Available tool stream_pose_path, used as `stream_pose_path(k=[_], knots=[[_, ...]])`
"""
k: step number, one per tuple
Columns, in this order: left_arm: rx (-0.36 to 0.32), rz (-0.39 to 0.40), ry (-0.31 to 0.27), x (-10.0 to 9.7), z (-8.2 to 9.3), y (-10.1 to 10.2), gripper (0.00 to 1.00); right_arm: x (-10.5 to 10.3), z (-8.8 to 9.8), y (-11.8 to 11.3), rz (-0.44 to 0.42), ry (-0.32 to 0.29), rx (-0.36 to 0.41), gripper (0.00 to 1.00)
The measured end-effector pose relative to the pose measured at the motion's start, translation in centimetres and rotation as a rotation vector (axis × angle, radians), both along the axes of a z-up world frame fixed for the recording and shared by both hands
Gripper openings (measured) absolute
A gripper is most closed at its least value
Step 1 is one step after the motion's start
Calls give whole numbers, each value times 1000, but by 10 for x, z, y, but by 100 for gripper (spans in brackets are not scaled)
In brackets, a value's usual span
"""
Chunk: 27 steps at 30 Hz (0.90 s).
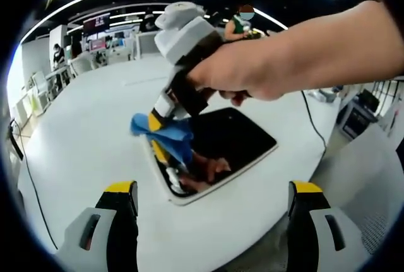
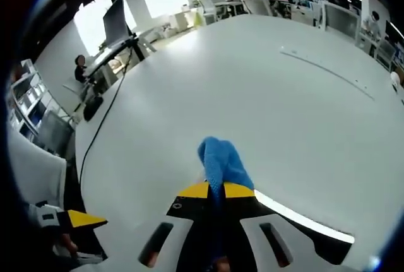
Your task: Wipe the mirror surface with the cleaning cloth until all visible marks leave the cleaned area.
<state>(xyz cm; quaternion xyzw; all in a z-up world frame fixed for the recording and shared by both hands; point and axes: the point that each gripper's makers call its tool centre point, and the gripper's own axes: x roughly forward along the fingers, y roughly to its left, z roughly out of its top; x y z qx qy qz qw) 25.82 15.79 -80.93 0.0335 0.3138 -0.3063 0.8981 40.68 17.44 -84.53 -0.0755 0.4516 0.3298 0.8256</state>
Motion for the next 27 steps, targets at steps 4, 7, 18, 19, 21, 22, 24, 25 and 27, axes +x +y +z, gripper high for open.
stream_pose_path(k=[4, 7, 18, 19, 21, 22, 24, 25, 27], knots=[[2, -2, 0, 1, -1, 0, 100, -2, -2, 0, 5, -1, 1, 1], [4, -3, 1, 1, -1, 0, 100, -5, -2, 0, 7, 0, 3, 1], [6, -2, 1, 2, -2, 0, 100, -21, -3, 0, 23, 4, 7, 1], [6, -2, 0, 2, -2, 0, 100, -21, -4, 1, 25, 4, 7, 1], [6, -3, -2, 2, -2, 0, 100, -21, -6, 1, 27, 7, 6, 1], [7, -5, -2, 2, -2, 0, 100, -21, -7, 1, 27, 8, 7, 1], [7, -7, -4, 2, -2, 0, 100, -22, -9, 1, 29, 11, 7, 1], [7, -7, -5, 2, -2, 0, 100, -23, -9, 2, 31, 12, 7, 1], [6, -6, -6, 2, -1, 0, 100, -28, -7, 1, 37, 14, 6, 1]])
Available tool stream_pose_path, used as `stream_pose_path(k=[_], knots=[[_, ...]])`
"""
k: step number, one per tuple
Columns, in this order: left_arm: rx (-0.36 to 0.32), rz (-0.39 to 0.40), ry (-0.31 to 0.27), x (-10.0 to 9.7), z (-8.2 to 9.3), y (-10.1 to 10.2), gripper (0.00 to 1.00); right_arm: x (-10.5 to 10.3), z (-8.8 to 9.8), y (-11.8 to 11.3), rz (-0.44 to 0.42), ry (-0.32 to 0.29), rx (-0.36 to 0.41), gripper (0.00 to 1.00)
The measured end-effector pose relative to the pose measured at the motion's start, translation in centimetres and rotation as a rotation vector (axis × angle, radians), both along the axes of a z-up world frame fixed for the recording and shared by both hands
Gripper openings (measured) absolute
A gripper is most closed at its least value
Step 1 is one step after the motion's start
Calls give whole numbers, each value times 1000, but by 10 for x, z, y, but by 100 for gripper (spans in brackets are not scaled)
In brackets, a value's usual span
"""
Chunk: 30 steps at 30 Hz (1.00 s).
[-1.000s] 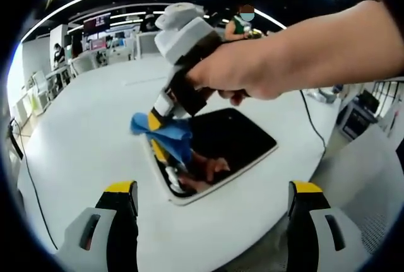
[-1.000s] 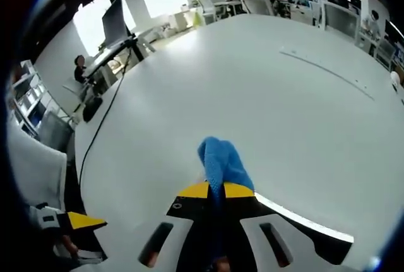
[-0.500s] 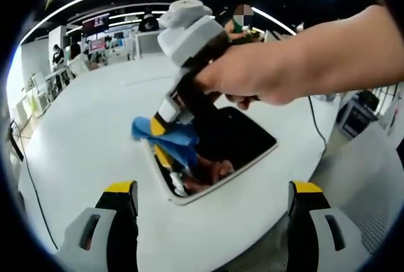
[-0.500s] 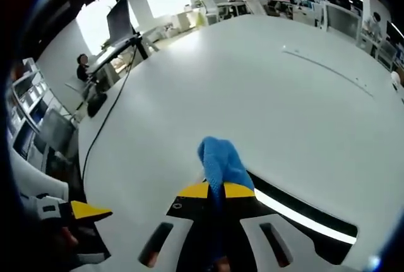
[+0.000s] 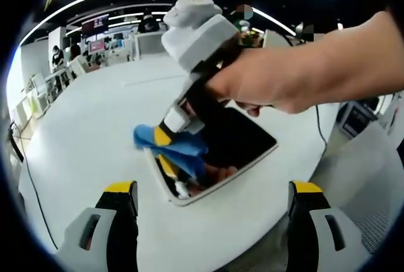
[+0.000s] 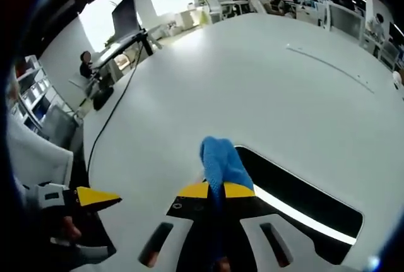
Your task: Wipe the mirror surface with the cleaning cloth until all visible marks leave the cleaned area.
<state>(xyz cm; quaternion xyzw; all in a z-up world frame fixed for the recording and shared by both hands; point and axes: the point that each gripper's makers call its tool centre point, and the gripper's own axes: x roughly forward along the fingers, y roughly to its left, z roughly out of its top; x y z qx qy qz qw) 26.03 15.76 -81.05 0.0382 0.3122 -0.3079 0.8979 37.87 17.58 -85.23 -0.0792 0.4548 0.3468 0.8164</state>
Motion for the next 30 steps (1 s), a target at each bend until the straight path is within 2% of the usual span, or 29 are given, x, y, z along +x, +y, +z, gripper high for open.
stream_pose_path(k=[12, 30], knots=[[4, -4, -4, 0, 0, 0, 99, -20, 5, 2, 18, -6, -7, 1], [13, -15, 1, -2, -1, -1, 99, -22, 6, 1, 8, 4, 1, 0]])
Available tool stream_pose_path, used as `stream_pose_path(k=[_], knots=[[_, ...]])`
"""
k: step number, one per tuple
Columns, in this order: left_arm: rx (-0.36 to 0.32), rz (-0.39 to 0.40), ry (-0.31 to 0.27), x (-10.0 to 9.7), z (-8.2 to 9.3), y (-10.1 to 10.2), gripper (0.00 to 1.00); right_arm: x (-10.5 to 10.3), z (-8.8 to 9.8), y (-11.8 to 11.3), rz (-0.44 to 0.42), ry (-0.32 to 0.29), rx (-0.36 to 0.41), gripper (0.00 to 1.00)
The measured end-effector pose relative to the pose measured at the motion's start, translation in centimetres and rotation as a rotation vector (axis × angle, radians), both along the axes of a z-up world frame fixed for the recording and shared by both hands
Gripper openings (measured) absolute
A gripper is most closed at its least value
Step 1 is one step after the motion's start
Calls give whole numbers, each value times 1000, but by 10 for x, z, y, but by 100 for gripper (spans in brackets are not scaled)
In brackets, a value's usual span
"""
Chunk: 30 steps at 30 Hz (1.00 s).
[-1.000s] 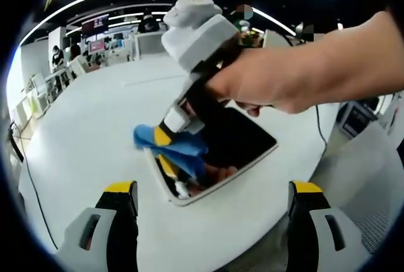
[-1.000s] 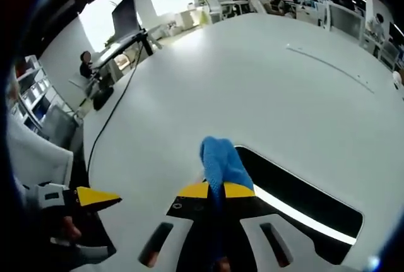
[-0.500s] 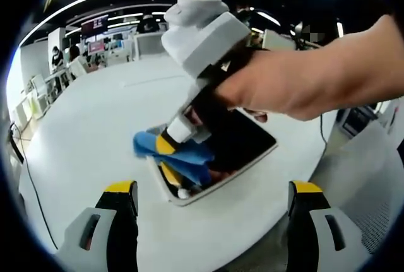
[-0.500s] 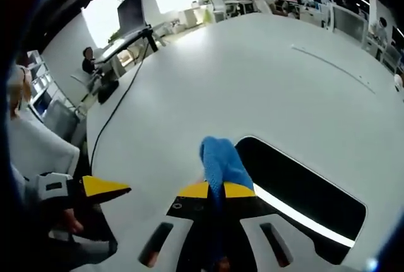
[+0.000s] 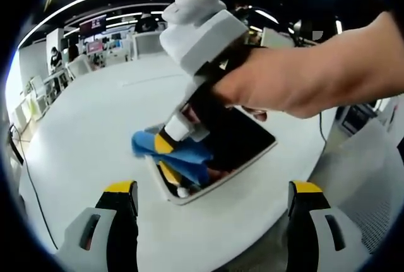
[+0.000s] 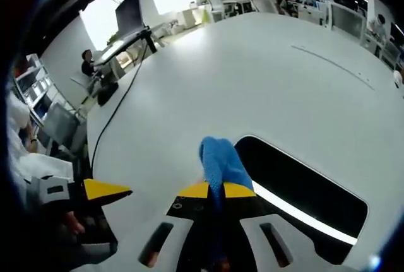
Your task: Wipe the mirror surface with the cleaning cloth until all visible marks leave the cleaned area.
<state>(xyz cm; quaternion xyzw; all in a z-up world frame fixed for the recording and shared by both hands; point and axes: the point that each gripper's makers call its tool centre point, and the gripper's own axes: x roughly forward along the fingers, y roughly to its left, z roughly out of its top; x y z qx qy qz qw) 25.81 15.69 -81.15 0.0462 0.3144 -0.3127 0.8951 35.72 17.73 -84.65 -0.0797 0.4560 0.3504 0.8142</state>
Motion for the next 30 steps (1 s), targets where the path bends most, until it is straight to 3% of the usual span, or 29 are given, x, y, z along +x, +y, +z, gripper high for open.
stream_pose_path(k=[8, 30], knots=[[1, 2, 4, -1, -1, 1, 99, 3, 0, -2, -33, 23, 39, 0], [2, 12, 3, 0, -1, 1, 99, 2, 0, -18, -53, 25, 46, 0]])
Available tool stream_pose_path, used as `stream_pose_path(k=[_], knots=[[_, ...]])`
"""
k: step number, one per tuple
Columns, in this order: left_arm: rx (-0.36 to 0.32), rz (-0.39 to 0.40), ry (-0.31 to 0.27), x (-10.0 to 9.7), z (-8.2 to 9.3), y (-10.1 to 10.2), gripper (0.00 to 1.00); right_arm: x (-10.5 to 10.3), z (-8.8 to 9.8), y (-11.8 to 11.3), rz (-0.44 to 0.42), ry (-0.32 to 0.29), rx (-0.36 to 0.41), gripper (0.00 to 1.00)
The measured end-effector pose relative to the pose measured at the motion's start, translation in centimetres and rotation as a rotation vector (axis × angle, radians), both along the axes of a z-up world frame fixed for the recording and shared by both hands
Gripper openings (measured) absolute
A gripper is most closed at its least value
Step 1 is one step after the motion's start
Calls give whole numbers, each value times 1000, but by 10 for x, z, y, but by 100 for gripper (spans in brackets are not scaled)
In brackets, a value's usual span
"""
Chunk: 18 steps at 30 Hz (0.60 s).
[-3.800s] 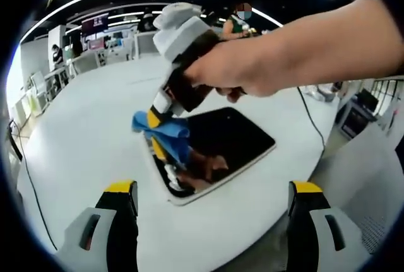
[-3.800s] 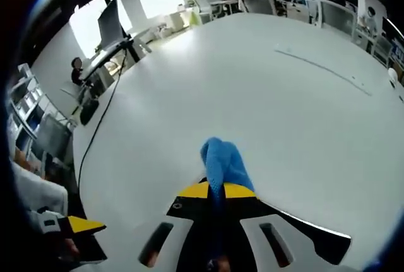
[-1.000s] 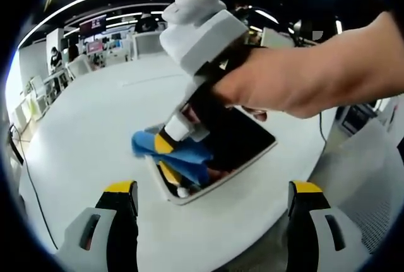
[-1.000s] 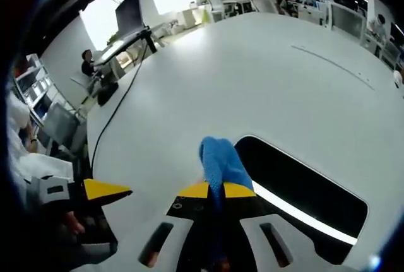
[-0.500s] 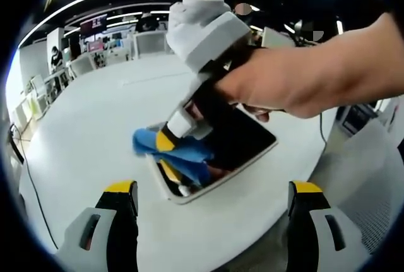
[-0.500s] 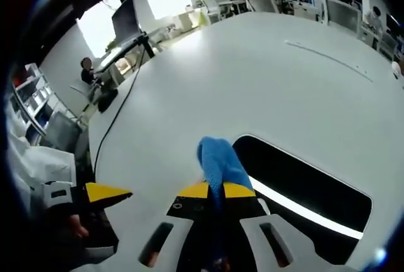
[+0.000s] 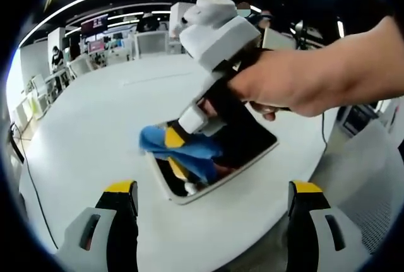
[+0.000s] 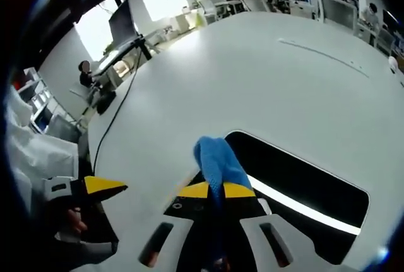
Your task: Wipe the mirror surface with the cleaning cloth until all visible marks leave the cleaned area.
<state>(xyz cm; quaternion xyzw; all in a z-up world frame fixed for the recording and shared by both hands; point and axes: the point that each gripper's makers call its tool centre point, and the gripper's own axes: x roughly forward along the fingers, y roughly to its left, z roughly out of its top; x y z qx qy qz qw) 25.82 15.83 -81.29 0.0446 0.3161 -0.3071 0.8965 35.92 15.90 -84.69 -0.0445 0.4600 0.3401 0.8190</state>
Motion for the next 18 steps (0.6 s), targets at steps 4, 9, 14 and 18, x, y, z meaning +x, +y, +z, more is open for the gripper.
stream_pose_path(k=[4, 9, 14, 18], knots=[[-3, 3, -2, 0, 1, 0, 99, 0, 0, -5, 12, -6, -11, 0], [-4, 0, -6, 1, 2, -1, 99, 1, 0, -16, -9, 2, 1, 0], [-2, -1, -5, 1, 1, -1, 99, 1, -1, -24, -3, -4, -5, 0], [-1, -1, -4, 1, 1, -1, 99, 0, -1, -30, 1, -3, -9, 0]])
